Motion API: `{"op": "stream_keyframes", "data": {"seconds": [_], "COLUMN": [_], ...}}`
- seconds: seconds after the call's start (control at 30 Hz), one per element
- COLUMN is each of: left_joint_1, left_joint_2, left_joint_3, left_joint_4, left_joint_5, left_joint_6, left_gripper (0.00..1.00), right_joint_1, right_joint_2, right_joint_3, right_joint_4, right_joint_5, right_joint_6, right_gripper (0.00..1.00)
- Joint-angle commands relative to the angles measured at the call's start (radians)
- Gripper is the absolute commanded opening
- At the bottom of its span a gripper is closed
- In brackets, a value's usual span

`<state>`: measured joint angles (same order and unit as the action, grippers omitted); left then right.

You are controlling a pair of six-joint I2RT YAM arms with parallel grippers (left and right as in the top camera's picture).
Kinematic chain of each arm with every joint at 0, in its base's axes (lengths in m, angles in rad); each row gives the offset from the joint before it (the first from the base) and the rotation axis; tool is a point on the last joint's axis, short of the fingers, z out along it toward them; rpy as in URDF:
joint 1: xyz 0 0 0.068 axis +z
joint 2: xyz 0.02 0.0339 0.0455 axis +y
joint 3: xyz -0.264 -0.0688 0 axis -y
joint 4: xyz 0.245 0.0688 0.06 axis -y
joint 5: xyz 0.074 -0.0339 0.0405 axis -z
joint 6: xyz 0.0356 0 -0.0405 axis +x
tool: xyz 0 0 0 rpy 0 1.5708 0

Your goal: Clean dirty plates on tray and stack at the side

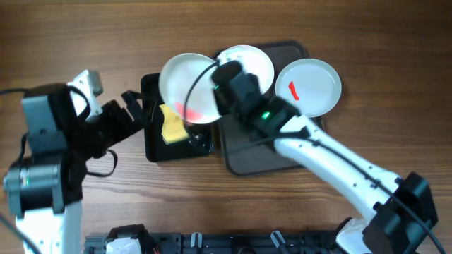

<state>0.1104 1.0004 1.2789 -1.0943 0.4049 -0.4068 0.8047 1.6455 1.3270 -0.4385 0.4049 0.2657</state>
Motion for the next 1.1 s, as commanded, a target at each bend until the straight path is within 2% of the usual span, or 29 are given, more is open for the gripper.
{"op": "stream_keyframes", "data": {"seconds": [0.0, 0.2, 0.4, 1.07], "left_joint_1": [0.006, 0.006, 0.006, 0.006], "left_joint_2": [-0.047, -0.056, -0.048, -0.045], "left_joint_3": [0.018, 0.017, 0.017, 0.017], "left_joint_4": [0.001, 0.0, -0.003, -0.003], "left_joint_5": [-0.063, -0.066, -0.066, -0.066], "left_joint_6": [0.018, 0.019, 0.019, 0.019], "left_gripper": [1.0, 1.0, 1.0, 1.0], "right_joint_1": [0.096, 0.178, 0.233, 0.258], "right_joint_2": [-0.004, -0.008, -0.008, -0.01], "right_joint_3": [0.024, 0.024, 0.024, 0.024], "right_joint_4": [0.033, 0.05, 0.062, 0.166], "right_joint_5": [0.301, 0.488, 0.601, 0.65], "right_joint_6": [-0.135, -0.261, -0.278, -0.404], "right_gripper": [0.04, 0.04, 0.04, 0.04]}}
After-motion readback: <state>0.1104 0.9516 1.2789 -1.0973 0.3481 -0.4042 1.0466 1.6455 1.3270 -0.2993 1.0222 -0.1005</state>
